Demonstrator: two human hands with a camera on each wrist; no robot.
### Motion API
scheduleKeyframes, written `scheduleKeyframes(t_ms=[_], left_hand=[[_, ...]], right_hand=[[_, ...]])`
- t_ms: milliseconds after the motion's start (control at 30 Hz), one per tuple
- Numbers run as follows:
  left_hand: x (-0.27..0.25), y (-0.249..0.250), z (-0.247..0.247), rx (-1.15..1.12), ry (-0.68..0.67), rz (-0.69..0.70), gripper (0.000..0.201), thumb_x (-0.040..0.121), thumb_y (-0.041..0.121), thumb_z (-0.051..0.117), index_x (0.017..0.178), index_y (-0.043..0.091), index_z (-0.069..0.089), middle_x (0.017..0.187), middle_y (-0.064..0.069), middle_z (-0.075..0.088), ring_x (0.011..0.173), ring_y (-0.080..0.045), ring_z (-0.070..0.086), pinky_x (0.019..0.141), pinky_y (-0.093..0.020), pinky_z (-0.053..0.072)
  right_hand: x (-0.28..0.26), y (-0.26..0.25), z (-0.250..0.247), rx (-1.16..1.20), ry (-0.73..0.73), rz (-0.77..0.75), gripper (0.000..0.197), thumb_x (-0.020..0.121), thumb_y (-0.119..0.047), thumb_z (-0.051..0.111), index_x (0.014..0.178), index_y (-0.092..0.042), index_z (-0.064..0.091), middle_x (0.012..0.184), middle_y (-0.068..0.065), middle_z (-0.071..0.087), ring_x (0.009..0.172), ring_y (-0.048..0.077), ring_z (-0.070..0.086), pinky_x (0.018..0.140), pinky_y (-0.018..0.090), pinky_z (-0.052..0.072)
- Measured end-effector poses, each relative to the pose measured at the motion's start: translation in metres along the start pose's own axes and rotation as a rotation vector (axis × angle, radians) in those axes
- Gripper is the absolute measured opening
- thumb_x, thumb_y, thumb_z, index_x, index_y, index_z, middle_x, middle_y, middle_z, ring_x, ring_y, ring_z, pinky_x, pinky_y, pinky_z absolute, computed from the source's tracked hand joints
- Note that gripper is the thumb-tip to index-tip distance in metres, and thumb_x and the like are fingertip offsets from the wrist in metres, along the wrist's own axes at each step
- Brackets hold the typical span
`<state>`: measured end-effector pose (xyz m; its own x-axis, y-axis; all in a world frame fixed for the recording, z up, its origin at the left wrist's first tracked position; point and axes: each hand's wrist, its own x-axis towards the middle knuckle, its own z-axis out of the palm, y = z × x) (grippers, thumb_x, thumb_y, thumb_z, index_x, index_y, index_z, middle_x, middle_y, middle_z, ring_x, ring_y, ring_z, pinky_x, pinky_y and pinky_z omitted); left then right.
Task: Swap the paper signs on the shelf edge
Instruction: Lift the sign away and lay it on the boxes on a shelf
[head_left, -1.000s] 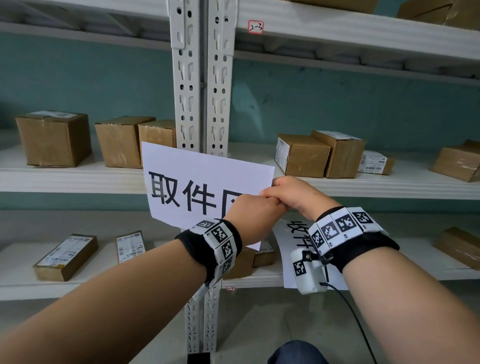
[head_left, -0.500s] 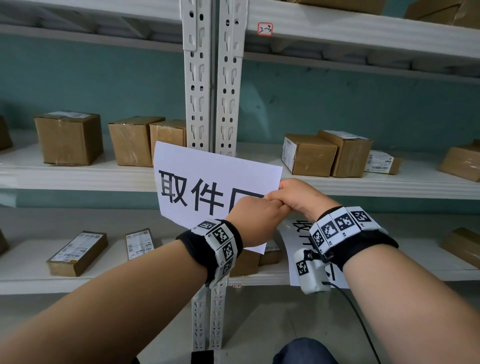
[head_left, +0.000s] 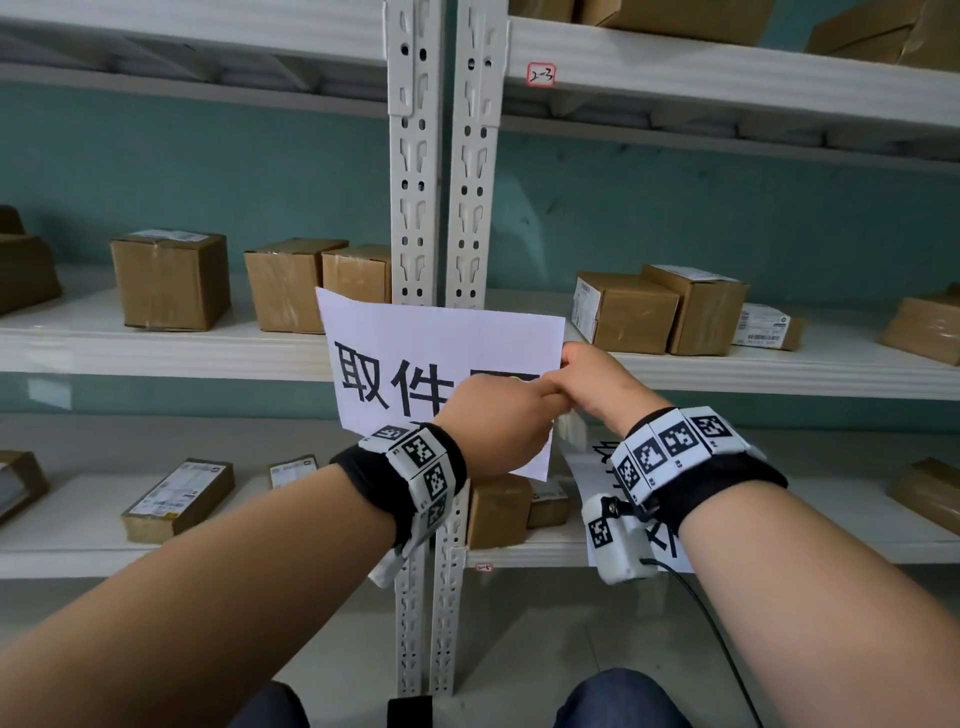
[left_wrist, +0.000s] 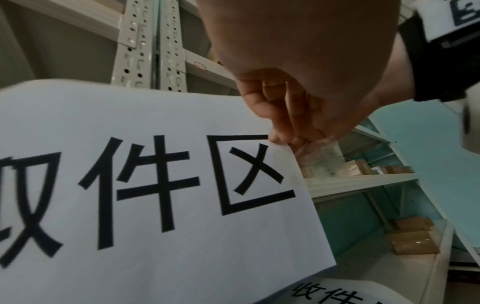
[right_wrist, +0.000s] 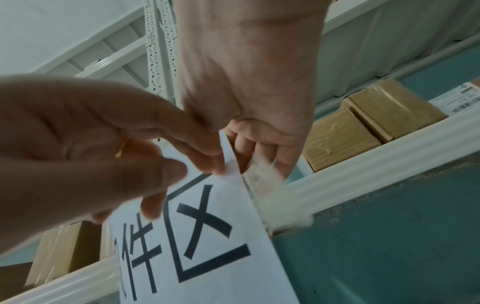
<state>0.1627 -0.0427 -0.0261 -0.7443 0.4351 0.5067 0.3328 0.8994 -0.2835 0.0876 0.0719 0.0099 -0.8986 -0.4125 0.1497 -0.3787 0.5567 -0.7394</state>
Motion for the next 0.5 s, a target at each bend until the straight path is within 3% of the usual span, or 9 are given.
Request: scheduleKeyframes(t_ms=[67, 200, 333, 500], left_hand=[[-0.009, -0.010, -0.003, -0.021, 0.058, -0.062, 0.020, 0.083, 0.016, 0.055, 0.098, 0.017, 0.069, 0.089, 0.000, 0.068, 0.058, -0.027, 0.061, 0.044, -0.024, 0.034], [-0.030, -0.036, -0.005, 0.003, 0.010, -0.291, 0.024, 0.095, 0.026, 0.041, 0.106, 0.021, 0.062, 0.097, 0.003, 0.062, 0.082, -0.023, 0.062, 0.059, -0.033, 0.049], [-0.058, -0.067, -0.002, -0.020, 0.059, -0.470, 0.020, 0.091, 0.021, 0.044, 0.097, 0.019, 0.063, 0.090, 0.003, 0.063, 0.083, -0.022, 0.059, 0.058, -0.031, 0.046], [-0.088, -0.116, -0.005, 0.060, 0.061, -0.596, 0.016, 0.085, 0.017, 0.048, 0.087, 0.015, 0.063, 0.082, 0.000, 0.066, 0.079, -0.025, 0.057, 0.060, -0.035, 0.047]], right_hand=[[0.001, -0.003, 0.006, 0.003, 0.019, -0.009, 0.015, 0.080, -0.001, 0.055, 0.092, -0.006, 0.062, 0.084, 0.011, 0.064, 0.067, 0.020, 0.056, 0.060, 0.026, 0.044], [0.004, -0.007, 0.022, -0.018, 0.053, -0.033, 0.014, 0.084, -0.006, 0.054, 0.095, -0.010, 0.062, 0.080, 0.004, 0.062, 0.064, 0.017, 0.054, 0.054, 0.023, 0.041], [0.010, -0.014, 0.036, -0.004, 0.056, -0.057, 0.018, 0.086, -0.007, 0.053, 0.101, -0.007, 0.064, 0.093, 0.006, 0.065, 0.074, 0.018, 0.058, 0.054, 0.023, 0.040], [0.021, -0.016, 0.049, -0.026, 0.050, -0.051, 0.019, 0.086, -0.005, 0.052, 0.100, -0.005, 0.065, 0.097, 0.008, 0.066, 0.090, 0.025, 0.062, 0.067, 0.029, 0.048]])
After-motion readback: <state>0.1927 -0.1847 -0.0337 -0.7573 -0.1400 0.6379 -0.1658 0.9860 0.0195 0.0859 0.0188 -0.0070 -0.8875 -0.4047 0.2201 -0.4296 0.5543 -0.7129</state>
